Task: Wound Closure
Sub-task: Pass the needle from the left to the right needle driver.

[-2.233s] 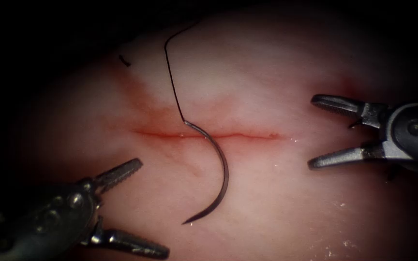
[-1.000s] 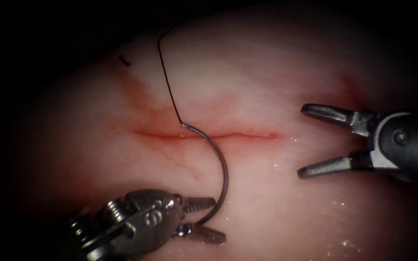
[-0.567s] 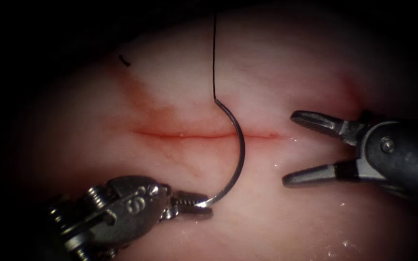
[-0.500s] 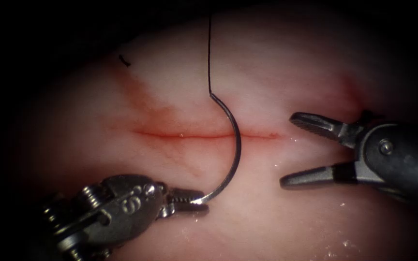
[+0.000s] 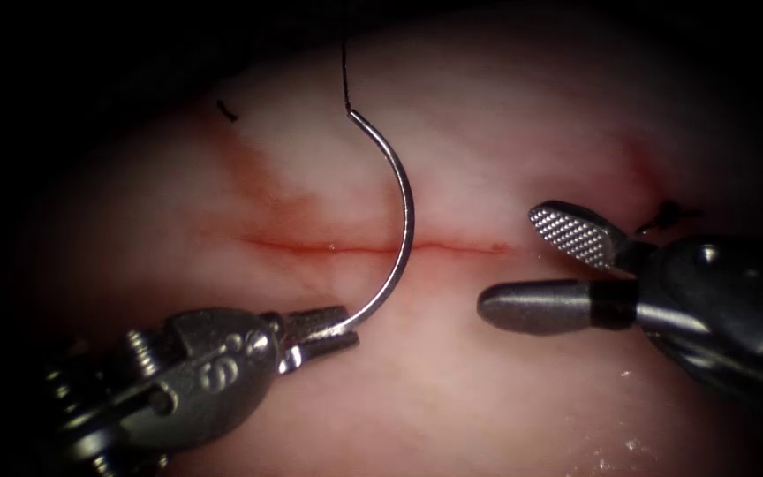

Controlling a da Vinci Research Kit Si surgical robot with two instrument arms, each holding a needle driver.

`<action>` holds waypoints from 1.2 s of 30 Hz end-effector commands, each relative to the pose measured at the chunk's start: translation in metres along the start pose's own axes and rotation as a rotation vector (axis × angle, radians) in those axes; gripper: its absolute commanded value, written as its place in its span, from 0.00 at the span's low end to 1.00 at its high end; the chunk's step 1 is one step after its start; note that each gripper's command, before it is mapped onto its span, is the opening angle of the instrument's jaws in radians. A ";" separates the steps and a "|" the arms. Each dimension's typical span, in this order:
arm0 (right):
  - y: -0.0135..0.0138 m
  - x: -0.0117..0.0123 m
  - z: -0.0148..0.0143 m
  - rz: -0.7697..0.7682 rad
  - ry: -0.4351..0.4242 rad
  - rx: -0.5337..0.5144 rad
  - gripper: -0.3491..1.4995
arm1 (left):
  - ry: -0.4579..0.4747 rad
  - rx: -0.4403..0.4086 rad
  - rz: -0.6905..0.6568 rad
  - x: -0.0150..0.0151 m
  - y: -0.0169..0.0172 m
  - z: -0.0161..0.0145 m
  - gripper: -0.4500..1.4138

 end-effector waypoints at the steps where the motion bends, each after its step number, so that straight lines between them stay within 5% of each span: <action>1: -0.0020 0.0013 0.0018 0.015 0.012 -0.060 0.67 | -0.010 0.046 0.022 0.0007 -0.0005 0.0006 0.00; 9: -0.0040 0.0029 0.0039 -0.038 0.006 -0.250 0.67 | -0.035 0.148 0.110 0.0013 0.0003 0.0002 0.00; 14: -0.0042 0.0032 0.0053 -0.040 0.006 -0.299 0.83 | -0.041 0.170 0.173 0.0021 0.0011 -0.0006 0.00; 28: -0.0052 0.0031 0.0072 -0.036 0.010 -0.283 0.80 | -0.016 0.178 0.367 0.0026 0.0013 -0.0018 0.00; 29: -0.0053 0.0031 0.0074 -0.036 0.011 -0.273 0.71 | -0.016 0.177 0.379 0.0026 0.0013 -0.0018 0.00; 30: -0.0054 0.0031 0.0075 -0.036 0.012 -0.259 0.52 | -0.012 0.173 0.380 0.0026 0.0013 -0.0018 0.00; 32: -0.0055 0.0032 0.0075 -0.037 0.013 -0.236 0.00 | -0.010 0.170 0.392 0.0026 0.0013 -0.0018 0.00; 36: -0.0054 0.0033 0.0075 -0.002 0.016 -0.217 0.00 | -0.002 0.162 0.398 0.0024 0.0010 -0.0018 0.00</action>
